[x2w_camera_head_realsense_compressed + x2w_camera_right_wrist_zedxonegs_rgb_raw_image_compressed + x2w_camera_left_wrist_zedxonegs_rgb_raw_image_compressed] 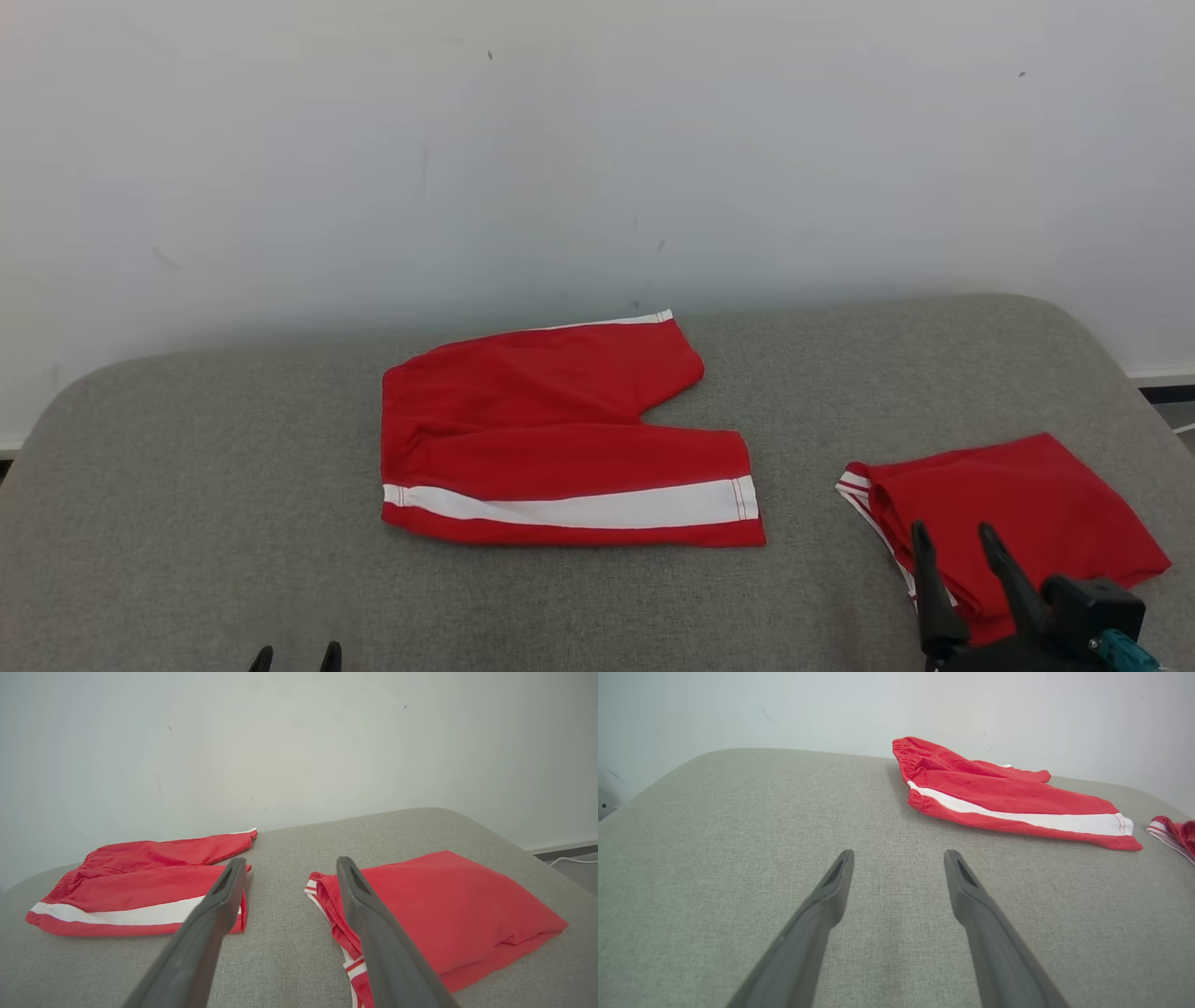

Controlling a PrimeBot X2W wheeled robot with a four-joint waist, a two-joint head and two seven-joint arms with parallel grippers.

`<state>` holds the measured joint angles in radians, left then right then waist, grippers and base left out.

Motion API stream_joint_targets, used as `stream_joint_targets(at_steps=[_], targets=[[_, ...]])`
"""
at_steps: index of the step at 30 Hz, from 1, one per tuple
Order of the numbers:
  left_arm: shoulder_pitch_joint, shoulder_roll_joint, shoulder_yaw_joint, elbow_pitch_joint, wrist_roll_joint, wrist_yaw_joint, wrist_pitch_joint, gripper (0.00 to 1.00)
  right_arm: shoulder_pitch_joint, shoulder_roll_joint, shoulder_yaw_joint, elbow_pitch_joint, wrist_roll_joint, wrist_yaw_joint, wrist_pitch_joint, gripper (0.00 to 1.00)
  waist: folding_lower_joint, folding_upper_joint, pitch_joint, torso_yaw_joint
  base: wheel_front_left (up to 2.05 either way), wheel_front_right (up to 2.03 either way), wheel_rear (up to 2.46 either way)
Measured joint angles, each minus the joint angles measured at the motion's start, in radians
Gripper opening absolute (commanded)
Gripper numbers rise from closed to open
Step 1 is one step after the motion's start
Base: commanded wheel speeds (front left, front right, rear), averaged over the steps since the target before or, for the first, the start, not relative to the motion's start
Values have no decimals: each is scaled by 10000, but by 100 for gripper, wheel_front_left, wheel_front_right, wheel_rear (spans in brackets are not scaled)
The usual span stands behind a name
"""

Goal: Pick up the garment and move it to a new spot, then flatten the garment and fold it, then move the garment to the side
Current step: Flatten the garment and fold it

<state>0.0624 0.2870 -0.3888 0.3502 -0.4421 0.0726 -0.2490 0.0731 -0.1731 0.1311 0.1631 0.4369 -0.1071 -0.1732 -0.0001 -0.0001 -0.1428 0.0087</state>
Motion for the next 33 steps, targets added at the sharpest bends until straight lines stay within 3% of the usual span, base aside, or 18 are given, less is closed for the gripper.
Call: stream_joint_targets(at_steps=[21,26,33], targets=[[605,73,178,-2188,376,332,454,100,12,209,-240,-740,10,-121,330,100,1,1,344,115,0,0,0],[294,33,265,-2288,291,422,1336,100,-180,173,-59,-581,-94,-163,1360,100,1,1,585,137,0,0,0],[-1933,-180,309,-1707,-82,430,3616,100,-1692,-4,560,-314,-500,-165,3453,100,3,2,1099,226,0,0,0]])
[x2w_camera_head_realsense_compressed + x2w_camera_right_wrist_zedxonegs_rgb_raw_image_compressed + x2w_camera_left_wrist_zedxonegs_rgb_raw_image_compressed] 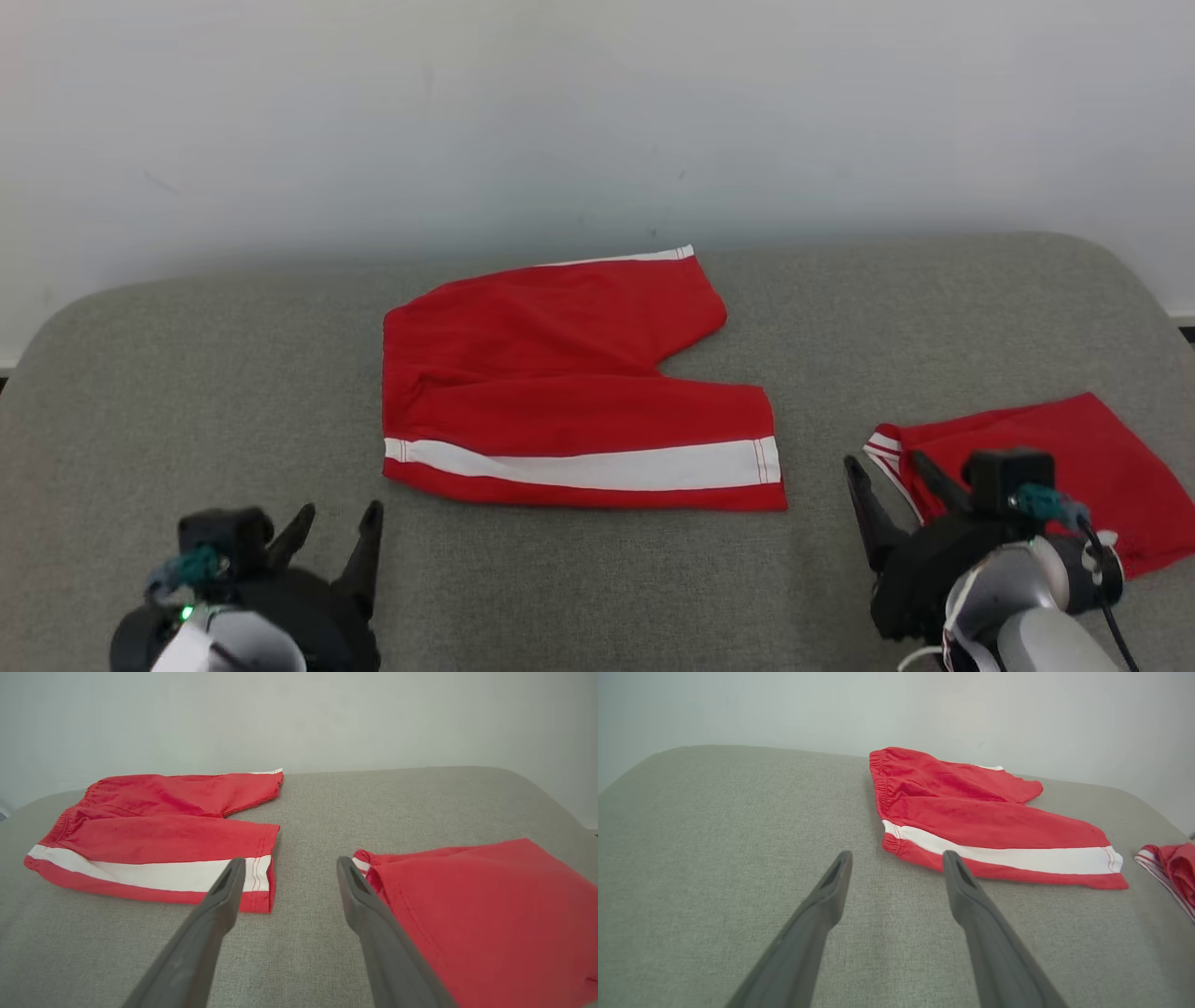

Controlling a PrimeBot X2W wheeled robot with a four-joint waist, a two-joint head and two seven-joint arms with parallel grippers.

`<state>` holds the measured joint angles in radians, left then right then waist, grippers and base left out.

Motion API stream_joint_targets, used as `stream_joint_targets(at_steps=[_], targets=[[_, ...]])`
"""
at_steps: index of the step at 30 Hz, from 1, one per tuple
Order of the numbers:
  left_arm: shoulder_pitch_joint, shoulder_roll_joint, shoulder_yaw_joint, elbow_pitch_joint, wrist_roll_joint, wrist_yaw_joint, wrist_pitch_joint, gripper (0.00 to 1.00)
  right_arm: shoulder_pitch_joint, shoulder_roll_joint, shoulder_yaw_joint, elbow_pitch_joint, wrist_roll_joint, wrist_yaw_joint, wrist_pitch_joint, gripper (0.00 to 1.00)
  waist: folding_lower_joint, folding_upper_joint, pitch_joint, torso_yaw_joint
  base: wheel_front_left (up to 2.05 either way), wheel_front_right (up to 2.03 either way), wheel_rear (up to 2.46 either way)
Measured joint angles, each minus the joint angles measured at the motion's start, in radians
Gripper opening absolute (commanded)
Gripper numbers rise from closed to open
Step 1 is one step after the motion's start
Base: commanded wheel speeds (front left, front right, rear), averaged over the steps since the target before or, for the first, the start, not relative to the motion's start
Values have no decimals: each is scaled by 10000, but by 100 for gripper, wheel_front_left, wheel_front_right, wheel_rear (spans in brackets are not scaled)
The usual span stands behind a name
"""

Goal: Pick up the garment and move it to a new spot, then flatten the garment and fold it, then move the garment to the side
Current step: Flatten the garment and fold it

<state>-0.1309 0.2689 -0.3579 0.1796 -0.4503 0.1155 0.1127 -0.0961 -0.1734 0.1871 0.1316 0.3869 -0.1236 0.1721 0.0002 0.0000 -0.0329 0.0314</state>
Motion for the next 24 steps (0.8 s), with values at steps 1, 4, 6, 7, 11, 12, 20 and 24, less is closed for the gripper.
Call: stream_joint_targets(at_steps=[1,4,6,7,11,12,20,24], targets=[[-321,-40,-77,109,-10,0,418,100,-252,-31,65,12,-79,0,286,100,0,0,99,15,0,0,0],[-1344,-299,-153,472,19,2,1285,100,-1075,-104,282,249,-401,-2,1083,100,1,0,434,60,0,0,0],[-2068,-428,-144,767,96,27,1753,100,-1646,-109,428,368,-523,-6,1530,100,1,2,683,89,0,0,0],[-2388,-462,-169,943,171,79,2013,100,-1918,-86,514,453,-554,-6,1728,100,1,2,810,102,0,0,0],[-3262,-520,-242,1645,539,77,2849,100,-2769,4,798,838,-771,-6,2439,100,1,2,1353,139,0,0,0],[-3405,-541,-265,1772,593,79,3018,100,-2902,17,853,928,-830,-6,2583,100,2,3,1491,144,0,0,0],[-4338,-915,-324,2876,731,84,3703,100,-3508,222,1037,1760,-928,-6,3227,100,2,3,2499,160,0,0,0],[-4521,-1026,-345,3189,767,84,3808,100,-3513,267,1043,2010,-930,-6,3308,100,1,3,2713,186,0,0,0]])
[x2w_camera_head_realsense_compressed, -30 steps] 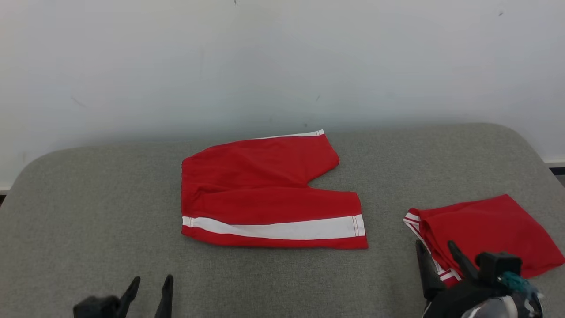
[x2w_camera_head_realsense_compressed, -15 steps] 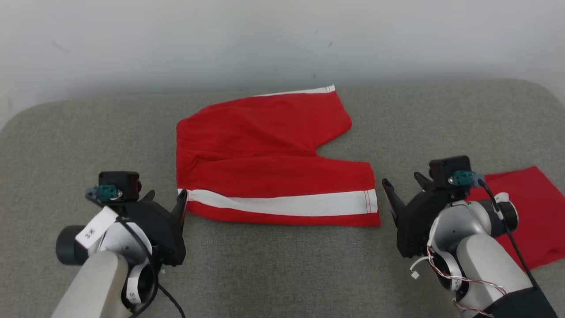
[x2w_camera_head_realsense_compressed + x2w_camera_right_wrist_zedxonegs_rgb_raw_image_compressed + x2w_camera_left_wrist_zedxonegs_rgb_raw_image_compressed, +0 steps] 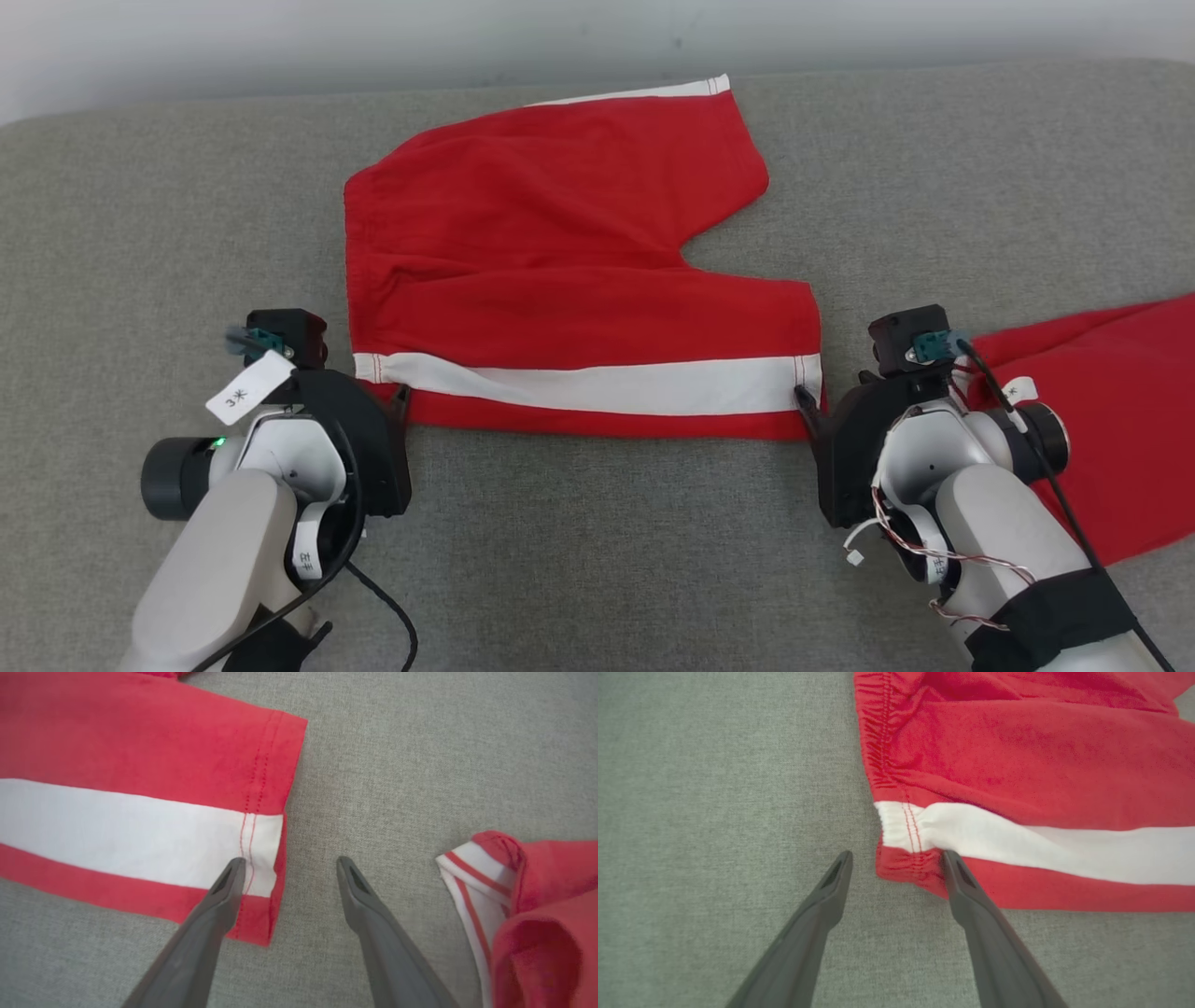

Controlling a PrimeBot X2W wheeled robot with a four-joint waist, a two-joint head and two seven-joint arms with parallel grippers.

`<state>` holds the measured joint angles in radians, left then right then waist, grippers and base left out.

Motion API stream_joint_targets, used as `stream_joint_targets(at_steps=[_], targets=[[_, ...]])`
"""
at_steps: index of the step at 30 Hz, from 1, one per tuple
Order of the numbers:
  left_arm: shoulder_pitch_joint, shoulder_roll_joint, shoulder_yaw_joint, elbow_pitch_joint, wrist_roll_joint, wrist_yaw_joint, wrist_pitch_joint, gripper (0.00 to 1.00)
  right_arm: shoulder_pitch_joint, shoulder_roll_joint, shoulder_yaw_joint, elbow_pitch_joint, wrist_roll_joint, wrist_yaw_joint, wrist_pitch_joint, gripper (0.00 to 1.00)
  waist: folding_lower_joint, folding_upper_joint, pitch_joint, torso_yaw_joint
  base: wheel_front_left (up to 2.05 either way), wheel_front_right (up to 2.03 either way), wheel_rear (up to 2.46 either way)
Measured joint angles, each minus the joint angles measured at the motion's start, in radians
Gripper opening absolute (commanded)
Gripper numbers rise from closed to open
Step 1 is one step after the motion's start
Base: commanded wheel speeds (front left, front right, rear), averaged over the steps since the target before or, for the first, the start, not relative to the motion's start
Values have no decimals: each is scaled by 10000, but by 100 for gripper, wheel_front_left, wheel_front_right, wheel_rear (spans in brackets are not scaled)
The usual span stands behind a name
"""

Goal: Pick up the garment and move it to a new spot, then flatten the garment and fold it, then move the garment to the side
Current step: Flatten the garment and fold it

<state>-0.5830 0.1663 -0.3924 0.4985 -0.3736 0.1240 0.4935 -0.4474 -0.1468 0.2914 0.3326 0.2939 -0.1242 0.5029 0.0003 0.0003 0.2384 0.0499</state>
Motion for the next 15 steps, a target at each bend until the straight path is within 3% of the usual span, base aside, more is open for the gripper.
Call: stream_joint_targets(at_steps=[15], targets=[[-682,-196,-65,759,313,-6,-115,100,-355,349,420,583,-42,69,-13,100,-3,-2,-78,127,0,0,0]])
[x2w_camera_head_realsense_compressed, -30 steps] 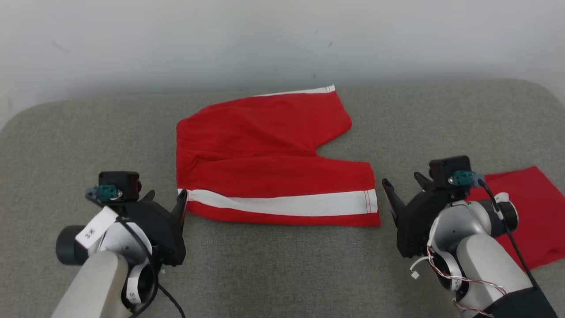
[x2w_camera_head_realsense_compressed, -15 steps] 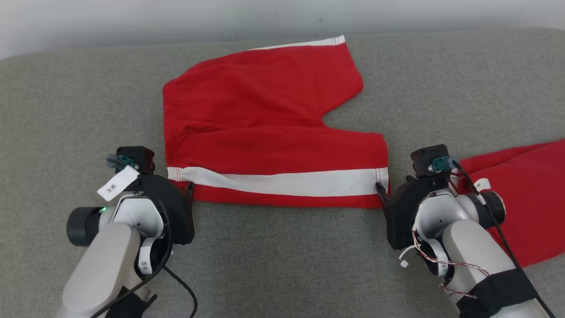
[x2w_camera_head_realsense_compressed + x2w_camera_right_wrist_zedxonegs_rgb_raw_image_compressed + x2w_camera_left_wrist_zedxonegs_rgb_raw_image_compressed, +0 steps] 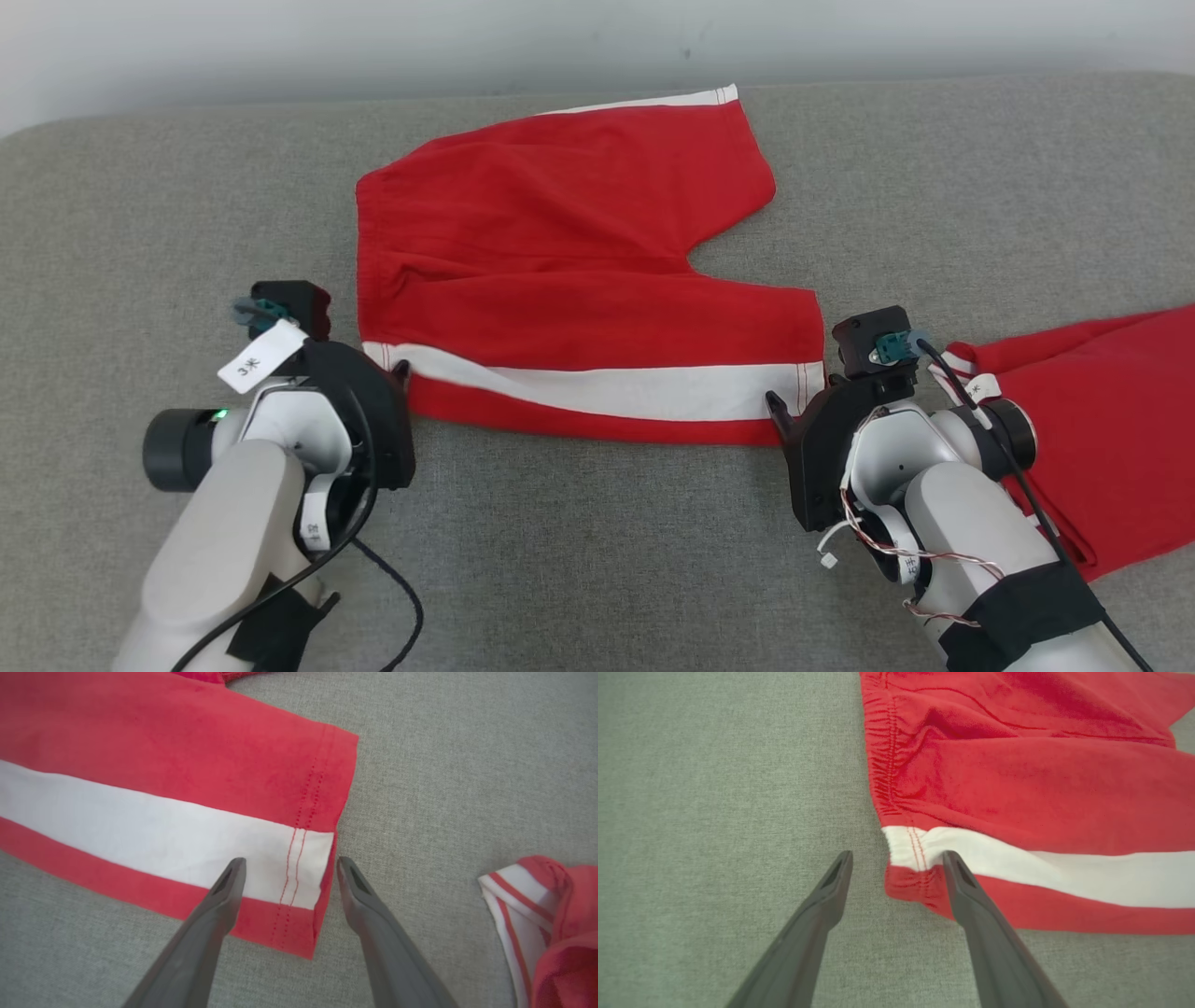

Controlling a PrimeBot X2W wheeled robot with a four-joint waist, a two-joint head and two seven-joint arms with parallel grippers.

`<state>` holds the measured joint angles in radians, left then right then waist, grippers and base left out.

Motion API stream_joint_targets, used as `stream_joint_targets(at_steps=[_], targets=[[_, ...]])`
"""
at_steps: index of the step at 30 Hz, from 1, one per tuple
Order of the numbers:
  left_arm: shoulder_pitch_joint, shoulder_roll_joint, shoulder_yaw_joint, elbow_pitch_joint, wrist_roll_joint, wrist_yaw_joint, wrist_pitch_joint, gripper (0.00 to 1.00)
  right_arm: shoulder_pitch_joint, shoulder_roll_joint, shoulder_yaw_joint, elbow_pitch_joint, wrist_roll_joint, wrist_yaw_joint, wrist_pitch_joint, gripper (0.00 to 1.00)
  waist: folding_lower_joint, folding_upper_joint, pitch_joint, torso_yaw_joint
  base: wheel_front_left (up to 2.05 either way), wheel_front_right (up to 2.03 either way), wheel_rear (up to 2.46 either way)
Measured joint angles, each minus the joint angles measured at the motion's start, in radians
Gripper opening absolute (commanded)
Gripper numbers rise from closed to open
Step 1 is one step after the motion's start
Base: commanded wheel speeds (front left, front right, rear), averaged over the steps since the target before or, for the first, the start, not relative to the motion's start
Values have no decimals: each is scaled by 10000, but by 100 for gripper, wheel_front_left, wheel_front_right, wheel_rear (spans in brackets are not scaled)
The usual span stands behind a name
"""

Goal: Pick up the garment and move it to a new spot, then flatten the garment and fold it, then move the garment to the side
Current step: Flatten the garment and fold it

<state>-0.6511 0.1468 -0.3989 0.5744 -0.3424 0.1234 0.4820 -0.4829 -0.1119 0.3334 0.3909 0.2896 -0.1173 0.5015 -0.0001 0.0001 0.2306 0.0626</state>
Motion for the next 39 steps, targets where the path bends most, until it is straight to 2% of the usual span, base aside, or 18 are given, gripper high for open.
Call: stream_joint_targets(at_steps=[2,6,9,10,11,12,14,15,16,17,18,19,21,32,39], targets=[[-45,-121,-27,12,-2,-13,-31,100,0,19,21,15,0,17,-13,98,0,0,-27,-1,0,0,0],[-156,-230,-100,19,-15,-157,-75,100,-4,63,36,75,2,29,-102,89,0,-1,-68,3,0,0,0],[-157,-288,-167,98,-15,-198,-77,96,-4,96,36,221,2,29,-150,75,0,-2,-77,19,0,0,0],[-158,-297,-196,188,-15,-249,-77,89,-5,109,40,267,2,29,-150,67,0,-1,-73,24,0,0,0],[-157,-297,-217,257,-15,-274,-77,76,-6,117,40,297,2,29,-171,60,0,-2,-69,27,0,0,0],[-155,-291,-226,291,-15,-274,-77,59,-15,125,42,330,4,29,-173,46,0,-2,-62,30,0,0,0],[-155,-282,-228,334,-15,-282,-98,15,-45,134,42,380,6,29,-174,33,0,-1,-33,31,0,0,0],[-155,-286,-232,359,-15,-282,-136,15,-62,134,40,412,6,29,-176,33,0,-1,-24,34,0,0,0],[-155,-293,-236,384,-15,-286,-169,0,-92,134,42,453,6,29,-178,25,0,-1,-16,38,0,0,0],[-155,-299,-240,397,-15,-316,-174,0,-140,134,42,495,6,29,-184,23,0,-2,-9,44,0,0,0],[-156,-307,-242,416,-17,-355,-180,0,-187,136,42,510,6,29,-217,12,0,-1,-2,50,0,0,0],[-156,-318,-242,435,-17,-357,-230,0,-204,136,42,510,6,29,-267,6,0,-1,3,56,0,0,0],[-165,-332,-236,466,-29,-357,-267,0,-203,140,52,554,6,29,-268,0,0,-1,7,68,0,0,0],[-327,-355,-71,587,-102,-368,-642,0,-213,148,-88,596,96,29,-658,0,0,-2,-90,97,0,0,0],[-509,-453,198,428,-211,-357,-1279,0,-396,138,-533,42,272,29,-1384,0,1,-1,-259,110,0,0,0]])
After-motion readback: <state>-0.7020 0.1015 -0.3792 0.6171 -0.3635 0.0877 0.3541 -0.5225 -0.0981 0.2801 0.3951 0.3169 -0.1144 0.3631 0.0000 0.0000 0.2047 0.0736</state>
